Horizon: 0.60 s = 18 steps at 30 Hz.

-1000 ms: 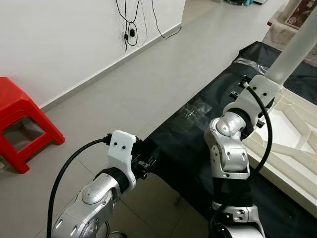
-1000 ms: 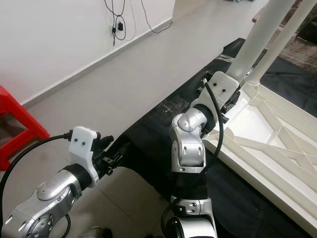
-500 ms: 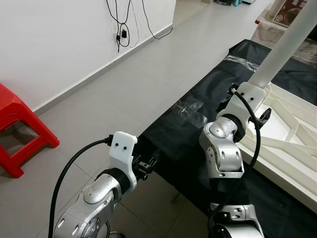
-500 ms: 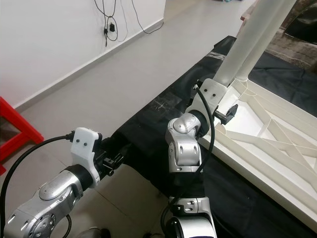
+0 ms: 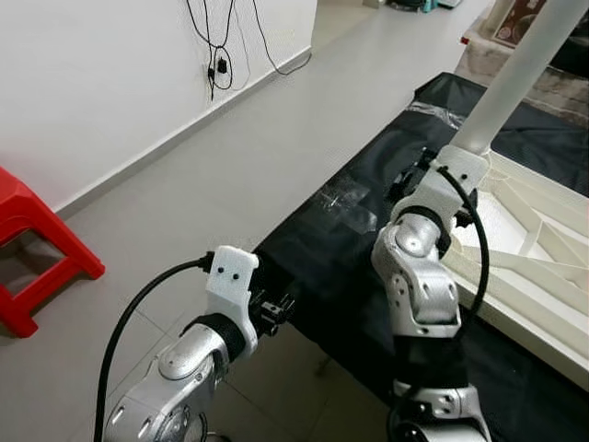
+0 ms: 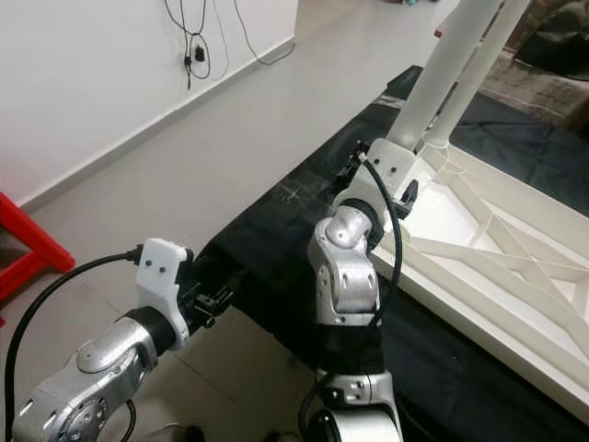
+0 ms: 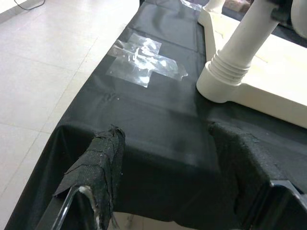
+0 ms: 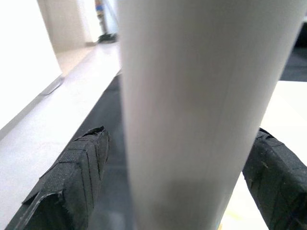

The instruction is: Building children table

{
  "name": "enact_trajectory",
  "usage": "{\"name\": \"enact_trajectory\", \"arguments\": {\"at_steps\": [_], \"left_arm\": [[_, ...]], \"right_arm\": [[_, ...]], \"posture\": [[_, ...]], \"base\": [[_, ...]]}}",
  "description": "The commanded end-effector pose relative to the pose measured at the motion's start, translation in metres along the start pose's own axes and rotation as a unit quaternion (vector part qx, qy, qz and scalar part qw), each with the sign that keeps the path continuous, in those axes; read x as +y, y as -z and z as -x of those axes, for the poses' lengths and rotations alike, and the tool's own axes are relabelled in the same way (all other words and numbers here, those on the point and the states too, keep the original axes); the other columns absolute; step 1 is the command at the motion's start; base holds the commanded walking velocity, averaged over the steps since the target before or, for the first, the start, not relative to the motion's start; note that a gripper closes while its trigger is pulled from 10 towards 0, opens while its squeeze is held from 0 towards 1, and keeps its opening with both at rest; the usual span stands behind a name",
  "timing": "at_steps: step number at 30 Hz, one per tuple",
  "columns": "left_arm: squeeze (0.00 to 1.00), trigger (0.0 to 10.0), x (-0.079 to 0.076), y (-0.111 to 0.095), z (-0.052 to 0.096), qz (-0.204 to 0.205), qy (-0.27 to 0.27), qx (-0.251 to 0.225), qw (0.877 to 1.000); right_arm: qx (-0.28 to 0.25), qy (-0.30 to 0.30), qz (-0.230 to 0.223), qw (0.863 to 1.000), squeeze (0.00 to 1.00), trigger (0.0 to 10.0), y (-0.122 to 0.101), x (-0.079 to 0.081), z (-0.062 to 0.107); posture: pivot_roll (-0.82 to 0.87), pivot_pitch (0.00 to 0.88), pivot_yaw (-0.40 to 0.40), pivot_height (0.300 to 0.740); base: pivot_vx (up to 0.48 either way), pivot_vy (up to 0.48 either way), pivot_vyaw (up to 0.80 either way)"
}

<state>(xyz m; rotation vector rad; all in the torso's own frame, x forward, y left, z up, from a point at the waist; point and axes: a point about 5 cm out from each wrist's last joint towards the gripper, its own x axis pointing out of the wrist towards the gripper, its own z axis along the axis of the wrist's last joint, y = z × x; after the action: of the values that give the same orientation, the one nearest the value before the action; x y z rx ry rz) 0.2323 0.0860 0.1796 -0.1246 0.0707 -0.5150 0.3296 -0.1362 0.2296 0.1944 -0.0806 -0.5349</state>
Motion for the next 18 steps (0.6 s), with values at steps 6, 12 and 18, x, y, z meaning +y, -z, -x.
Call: {"name": "enact_trajectory", "arguments": {"at_steps": [6, 12, 18], "left_arm": [[0.00, 10.0, 0.003, 0.005, -0.002, 0.000, -0.003, 0.007, 1.000], [0.00, 10.0, 0.003, 0.004, -0.005, 0.000, -0.001, 0.003, 1.000], [0.00, 10.0, 0.004, 0.004, -0.006, -0.001, -0.001, 0.002, 1.000]], "right_arm": [[0.040, -0.049, -0.015, 0.998, 0.00, 10.0, 0.013, -0.011, 0.013], [0.040, -0.100, -0.020, 0.994, 0.00, 10.0, 0.012, -0.020, 0.017], [0.040, -0.115, -0.006, 0.993, 0.00, 10.0, 0.011, -0.032, 0.021]], "posture": [[0.18, 0.124, -0.111, 0.740], [0.17, 0.112, -0.108, 0.740], [0.17, 0.109, -0.108, 0.740]], "base": [[0.000, 0.000, 0.00], [0.000, 0.000, 0.00], [0.000, 0.000, 0.00]]}}
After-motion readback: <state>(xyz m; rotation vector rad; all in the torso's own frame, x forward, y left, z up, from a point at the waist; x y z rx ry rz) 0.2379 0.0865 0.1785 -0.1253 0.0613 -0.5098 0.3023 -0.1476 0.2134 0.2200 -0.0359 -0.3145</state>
